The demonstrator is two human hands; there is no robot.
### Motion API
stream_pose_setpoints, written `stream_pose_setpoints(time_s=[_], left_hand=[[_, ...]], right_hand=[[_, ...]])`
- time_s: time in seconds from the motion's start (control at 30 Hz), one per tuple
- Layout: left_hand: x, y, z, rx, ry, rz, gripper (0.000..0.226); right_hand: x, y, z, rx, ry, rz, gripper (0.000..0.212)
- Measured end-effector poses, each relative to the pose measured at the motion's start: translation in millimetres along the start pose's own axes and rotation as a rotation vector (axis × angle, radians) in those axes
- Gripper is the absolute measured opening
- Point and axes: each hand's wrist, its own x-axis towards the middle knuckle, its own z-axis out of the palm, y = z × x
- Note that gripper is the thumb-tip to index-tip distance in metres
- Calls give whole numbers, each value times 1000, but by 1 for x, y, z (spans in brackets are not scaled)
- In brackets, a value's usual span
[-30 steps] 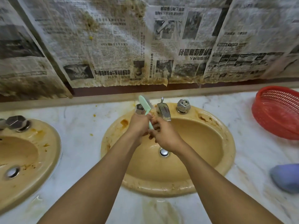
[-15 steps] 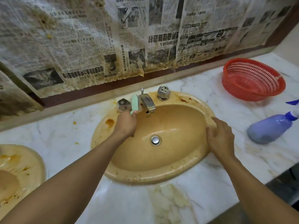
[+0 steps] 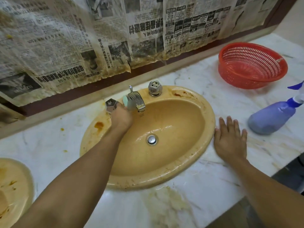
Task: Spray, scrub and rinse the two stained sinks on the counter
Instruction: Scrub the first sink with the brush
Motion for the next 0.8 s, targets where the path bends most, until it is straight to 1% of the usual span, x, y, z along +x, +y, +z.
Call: stream_pose_setpoints(time_s=[0.13, 0.27, 0.37, 0.5, 0.63, 0.73, 0.8], left_hand=[[-7, -15, -4, 48, -45, 57, 27], [16, 7, -9, -17, -31, 2, 26], [16, 15, -5, -57, -10, -22, 32], [2, -5, -1, -68, -11, 6, 37], [13, 14, -9, -135, -15, -40, 49], [15, 19, -8, -120, 3, -23, 34], [6, 8, -3, -108, 11, -1, 37]], right_hand=[[-2, -1, 3, -18, 0, 11, 61], [-1, -1, 3, -24, -3, 18, 61], [0, 1, 5, -22, 20, 11, 60], [1, 2, 7, -31, 40, 3, 62], [1, 0, 6, -22, 47, 0, 69], [1, 0, 7, -27, 51, 1, 69], [1, 0, 7, -29, 52, 0, 68]])
